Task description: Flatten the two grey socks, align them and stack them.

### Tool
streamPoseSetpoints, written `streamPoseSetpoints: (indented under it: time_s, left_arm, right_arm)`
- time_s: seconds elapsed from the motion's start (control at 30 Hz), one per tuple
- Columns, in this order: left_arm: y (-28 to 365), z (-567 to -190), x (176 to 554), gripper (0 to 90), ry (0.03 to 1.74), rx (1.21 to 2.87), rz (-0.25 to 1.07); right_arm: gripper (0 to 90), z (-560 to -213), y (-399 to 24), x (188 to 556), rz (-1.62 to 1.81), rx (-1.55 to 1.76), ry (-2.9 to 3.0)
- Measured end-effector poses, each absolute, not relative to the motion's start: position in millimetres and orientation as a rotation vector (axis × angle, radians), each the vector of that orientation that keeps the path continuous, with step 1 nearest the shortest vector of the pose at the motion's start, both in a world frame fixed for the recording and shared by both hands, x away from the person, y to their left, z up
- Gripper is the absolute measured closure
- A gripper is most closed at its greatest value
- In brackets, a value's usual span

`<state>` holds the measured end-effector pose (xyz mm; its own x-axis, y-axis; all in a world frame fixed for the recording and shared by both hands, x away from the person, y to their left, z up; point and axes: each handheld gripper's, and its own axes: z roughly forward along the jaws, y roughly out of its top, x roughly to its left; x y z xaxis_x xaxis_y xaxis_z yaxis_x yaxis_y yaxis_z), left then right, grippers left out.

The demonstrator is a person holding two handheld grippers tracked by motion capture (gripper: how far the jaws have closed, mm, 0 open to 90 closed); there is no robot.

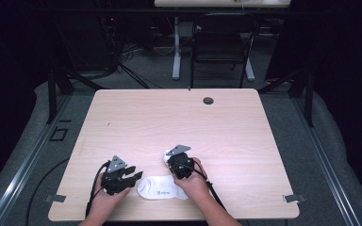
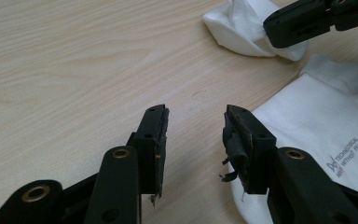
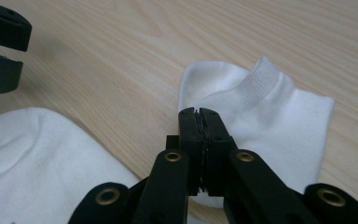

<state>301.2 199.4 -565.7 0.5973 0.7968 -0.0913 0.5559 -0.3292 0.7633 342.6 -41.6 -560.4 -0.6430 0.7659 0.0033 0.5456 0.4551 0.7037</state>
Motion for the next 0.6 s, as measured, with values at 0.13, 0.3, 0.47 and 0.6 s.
streamPoseSetpoints:
  time_s: [0.13,0.3,0.47,0.6]
  left_arm:
    - [198.7,-566.3,302.0,58.9,1.069,2.036,0.382]
    - [198.6,-566.3,302.7,58.9,1.077,2.028,0.387]
    - [196.8,-564.8,304.6,58.9,1.071,2.026,0.388]
    - [189.1,-557.3,309.7,60.7,1.047,2.018,0.396]
  right_arm:
    - [89.5,-550.2,-42.3,340.5,1.058,1.131,2.366]
    - [89.4,-534.4,-46.5,339.4,1.15,1.168,2.319]
    - [89.5,-527.1,-54.9,338.8,1.19,1.208,2.288]
    - [89.5,-528.9,-58.2,335.6,1.207,1.218,2.292]
